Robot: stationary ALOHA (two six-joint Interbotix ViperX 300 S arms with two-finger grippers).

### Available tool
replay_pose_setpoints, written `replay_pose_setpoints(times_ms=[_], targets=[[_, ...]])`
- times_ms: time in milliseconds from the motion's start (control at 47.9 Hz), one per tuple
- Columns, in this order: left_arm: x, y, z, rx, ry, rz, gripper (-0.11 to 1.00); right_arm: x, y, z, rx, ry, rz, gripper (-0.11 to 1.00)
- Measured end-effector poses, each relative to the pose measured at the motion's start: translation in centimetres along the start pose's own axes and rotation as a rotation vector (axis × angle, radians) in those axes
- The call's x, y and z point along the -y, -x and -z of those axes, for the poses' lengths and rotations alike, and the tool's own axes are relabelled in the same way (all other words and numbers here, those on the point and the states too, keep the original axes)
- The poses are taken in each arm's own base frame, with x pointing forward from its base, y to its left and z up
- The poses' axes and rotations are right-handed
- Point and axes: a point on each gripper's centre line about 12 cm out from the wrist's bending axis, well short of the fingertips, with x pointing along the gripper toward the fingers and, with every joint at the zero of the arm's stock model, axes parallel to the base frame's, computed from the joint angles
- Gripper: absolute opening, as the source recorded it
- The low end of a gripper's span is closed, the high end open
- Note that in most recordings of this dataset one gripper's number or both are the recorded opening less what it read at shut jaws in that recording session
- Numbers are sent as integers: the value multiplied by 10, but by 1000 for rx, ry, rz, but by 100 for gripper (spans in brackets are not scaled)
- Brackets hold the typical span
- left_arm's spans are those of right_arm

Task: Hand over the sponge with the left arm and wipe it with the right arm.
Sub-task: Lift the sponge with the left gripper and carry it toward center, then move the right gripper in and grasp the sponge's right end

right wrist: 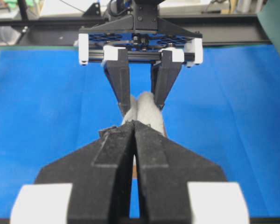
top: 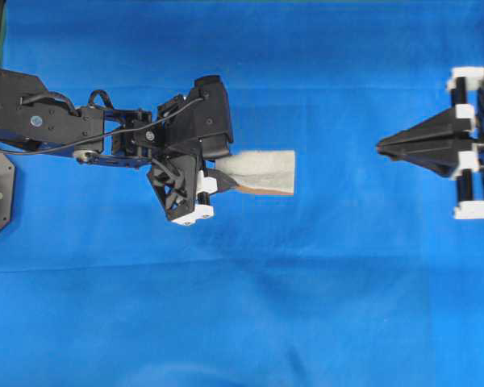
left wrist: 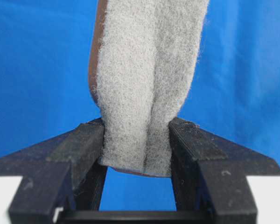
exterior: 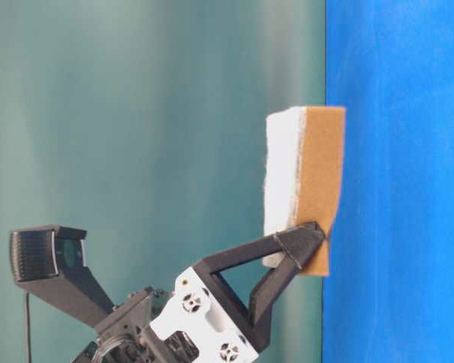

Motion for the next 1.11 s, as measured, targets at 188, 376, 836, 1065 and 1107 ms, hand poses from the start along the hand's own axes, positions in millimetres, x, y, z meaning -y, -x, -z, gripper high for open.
replay_pose_setpoints(times_ms=[188, 376, 836, 1065, 1107], targets=[[-1, 0, 1, 0, -4, -1, 32, -3, -24, 6, -63, 2, -9, 39], [-1, 0, 1, -1, -7, -1, 32, -9, -56, 16, -139, 33, -29, 73], [-1, 0, 1, -1, -10, -1, 29, 0, -124, 45, -354, 28, 3, 74], [-1, 0, 1, -1, -14, -2, 29, 7, -141, 63, -406, 24, 19, 74], [-1, 0, 1, 0, -13, -1, 29, 8, -144, 66, -415, 25, 20, 74]])
